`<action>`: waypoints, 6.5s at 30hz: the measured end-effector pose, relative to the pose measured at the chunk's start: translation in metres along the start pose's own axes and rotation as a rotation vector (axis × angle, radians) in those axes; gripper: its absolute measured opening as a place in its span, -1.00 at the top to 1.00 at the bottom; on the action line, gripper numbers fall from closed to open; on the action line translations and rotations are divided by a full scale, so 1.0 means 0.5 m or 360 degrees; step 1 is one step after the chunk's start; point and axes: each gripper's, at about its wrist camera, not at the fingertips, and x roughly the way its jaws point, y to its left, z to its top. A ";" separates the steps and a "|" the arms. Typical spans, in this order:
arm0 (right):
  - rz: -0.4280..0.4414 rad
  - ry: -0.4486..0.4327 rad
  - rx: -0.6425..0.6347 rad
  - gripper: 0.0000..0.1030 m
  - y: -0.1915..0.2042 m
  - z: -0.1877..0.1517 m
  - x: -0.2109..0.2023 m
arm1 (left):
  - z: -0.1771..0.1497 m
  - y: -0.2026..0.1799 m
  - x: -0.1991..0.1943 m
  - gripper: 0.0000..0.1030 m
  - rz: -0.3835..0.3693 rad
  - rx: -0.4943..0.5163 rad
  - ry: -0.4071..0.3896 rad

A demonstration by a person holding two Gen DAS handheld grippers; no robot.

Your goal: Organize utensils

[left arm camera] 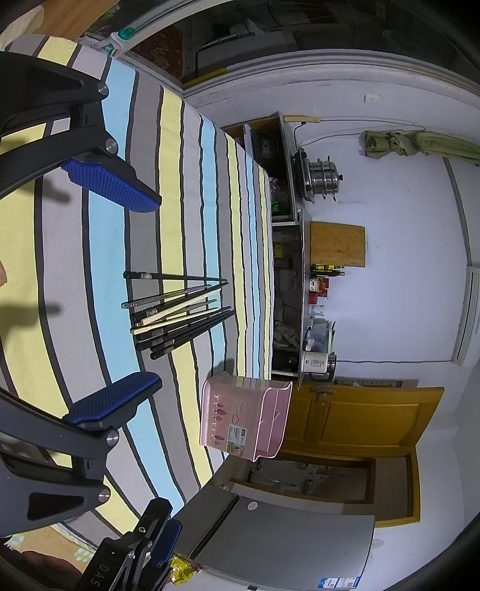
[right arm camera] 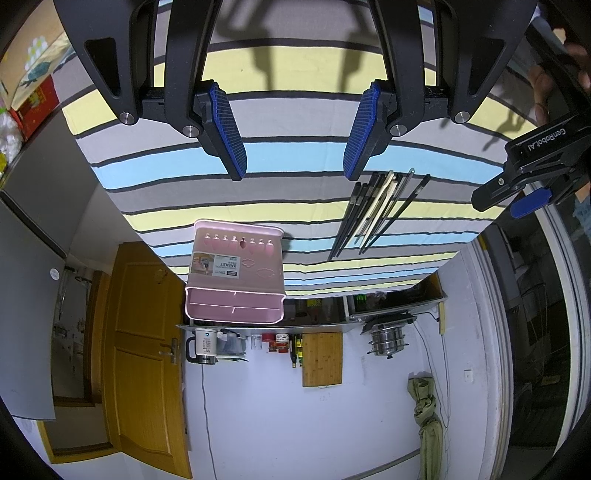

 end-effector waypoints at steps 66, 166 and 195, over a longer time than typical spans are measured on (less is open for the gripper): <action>0.0307 0.0614 -0.0013 0.60 0.086 0.148 0.536 | 0.090 0.062 0.505 0.21 -0.0025 0.0066 0.0689; 0.0175 0.0145 0.0286 0.89 -0.192 0.413 0.326 | 0.476 -0.221 0.474 0.91 -0.0714 0.0007 0.0424; 0.0154 0.0152 0.0384 0.65 -0.224 0.348 0.268 | 0.413 -0.117 0.348 0.26 -0.0623 -0.0097 0.0263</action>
